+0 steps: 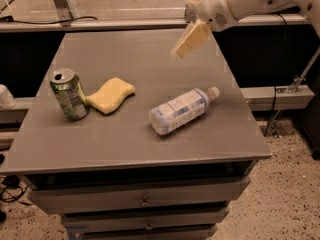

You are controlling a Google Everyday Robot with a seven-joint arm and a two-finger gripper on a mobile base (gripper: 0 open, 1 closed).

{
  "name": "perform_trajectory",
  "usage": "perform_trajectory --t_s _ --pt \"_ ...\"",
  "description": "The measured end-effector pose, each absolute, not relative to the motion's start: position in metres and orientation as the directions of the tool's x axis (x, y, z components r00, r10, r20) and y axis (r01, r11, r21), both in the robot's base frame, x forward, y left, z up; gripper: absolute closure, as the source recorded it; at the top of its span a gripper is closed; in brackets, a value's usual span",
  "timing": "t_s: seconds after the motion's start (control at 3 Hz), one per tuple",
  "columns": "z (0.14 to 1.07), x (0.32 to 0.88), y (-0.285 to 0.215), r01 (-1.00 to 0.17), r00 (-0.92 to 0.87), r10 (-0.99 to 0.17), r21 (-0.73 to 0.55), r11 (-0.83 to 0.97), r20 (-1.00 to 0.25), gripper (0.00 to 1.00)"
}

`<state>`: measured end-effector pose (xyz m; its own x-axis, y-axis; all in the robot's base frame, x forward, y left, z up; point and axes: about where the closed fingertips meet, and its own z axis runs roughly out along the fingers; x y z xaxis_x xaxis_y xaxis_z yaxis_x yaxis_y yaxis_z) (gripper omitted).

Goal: Move sponge near green can

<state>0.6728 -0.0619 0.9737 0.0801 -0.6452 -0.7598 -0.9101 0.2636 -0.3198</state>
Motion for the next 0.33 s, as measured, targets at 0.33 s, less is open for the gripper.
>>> perform_trajectory --t_s 0.33 --pt "0.9869 0.6771 -0.0678 -0.898 0.088 -0.64 -0.339 0.28 -0.763 0.0"
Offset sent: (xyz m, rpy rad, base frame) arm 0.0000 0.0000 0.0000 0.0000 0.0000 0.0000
